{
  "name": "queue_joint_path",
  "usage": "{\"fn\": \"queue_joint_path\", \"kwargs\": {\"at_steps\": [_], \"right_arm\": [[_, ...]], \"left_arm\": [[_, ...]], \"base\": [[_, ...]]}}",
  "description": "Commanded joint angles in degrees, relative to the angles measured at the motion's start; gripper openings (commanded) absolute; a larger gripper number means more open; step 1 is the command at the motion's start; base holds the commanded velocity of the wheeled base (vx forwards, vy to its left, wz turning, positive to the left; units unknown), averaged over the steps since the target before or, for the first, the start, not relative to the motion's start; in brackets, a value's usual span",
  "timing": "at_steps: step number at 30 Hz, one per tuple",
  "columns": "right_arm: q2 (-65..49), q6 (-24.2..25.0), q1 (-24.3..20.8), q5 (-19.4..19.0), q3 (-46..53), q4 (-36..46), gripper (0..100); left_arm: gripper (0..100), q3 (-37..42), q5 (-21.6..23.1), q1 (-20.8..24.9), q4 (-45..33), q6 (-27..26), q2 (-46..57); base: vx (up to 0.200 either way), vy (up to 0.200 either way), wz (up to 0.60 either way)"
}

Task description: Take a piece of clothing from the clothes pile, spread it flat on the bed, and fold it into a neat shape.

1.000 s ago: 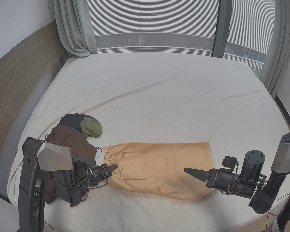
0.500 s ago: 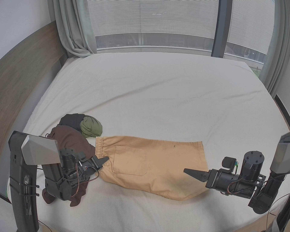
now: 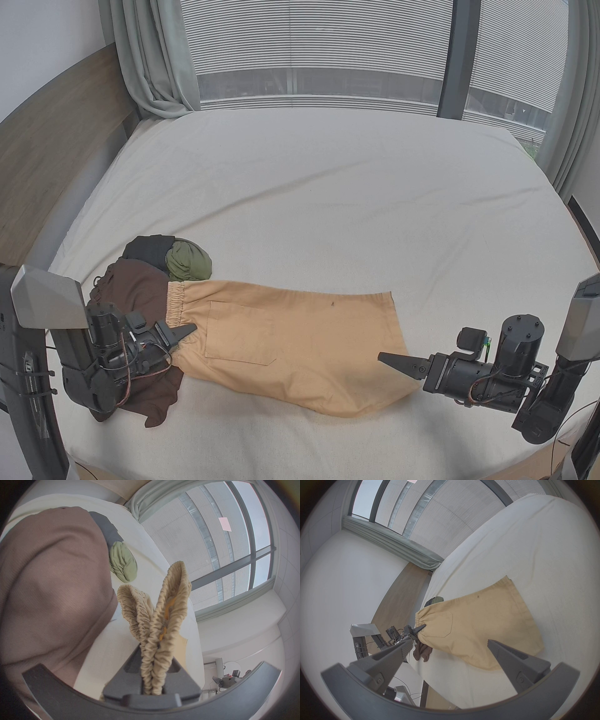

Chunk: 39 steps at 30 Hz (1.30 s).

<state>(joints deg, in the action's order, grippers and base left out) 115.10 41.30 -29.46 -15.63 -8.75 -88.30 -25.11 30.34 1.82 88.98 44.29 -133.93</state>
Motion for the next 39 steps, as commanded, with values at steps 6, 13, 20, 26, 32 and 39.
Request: {"fn": "queue_joint_path", "kwargs": {"at_steps": [6,13,20,26,32,39], "right_arm": [[1.1,0.0,-0.2,0.0,0.0,0.0,100],[1.1,0.0,-0.2,0.0,0.1,0.0,100],[1.1,0.0,-0.2,0.0,-0.1,0.0,100],[1.1,0.0,-0.2,0.0,-0.1,0.0,100],[1.0,0.0,0.0,-0.1,-0.1,0.0,100],[1.0,0.0,0.2,-0.1,-0.1,0.0,100]], "left_arm": [[0,3.6,3.1,-4.1,0.1,-0.3,3.3],[0,3.7,4.1,-4.9,0.1,0.2,3.9],[0,3.9,4.3,-2.6,0.1,0.6,6.4],[0,3.1,4.2,0.8,0.1,2.9,7.8],[0,0.6,3.6,7.6,0.1,5.5,8.7],[0,-2.0,3.5,13.3,0.0,5.6,8.0]], "base": [[0.0,0.0,0.0],[0.0,0.0,0.0],[0.0,0.0,0.0],[0.0,0.0,0.0],[0.0,0.0,0.0],[0.0,0.0,0.0]]}}
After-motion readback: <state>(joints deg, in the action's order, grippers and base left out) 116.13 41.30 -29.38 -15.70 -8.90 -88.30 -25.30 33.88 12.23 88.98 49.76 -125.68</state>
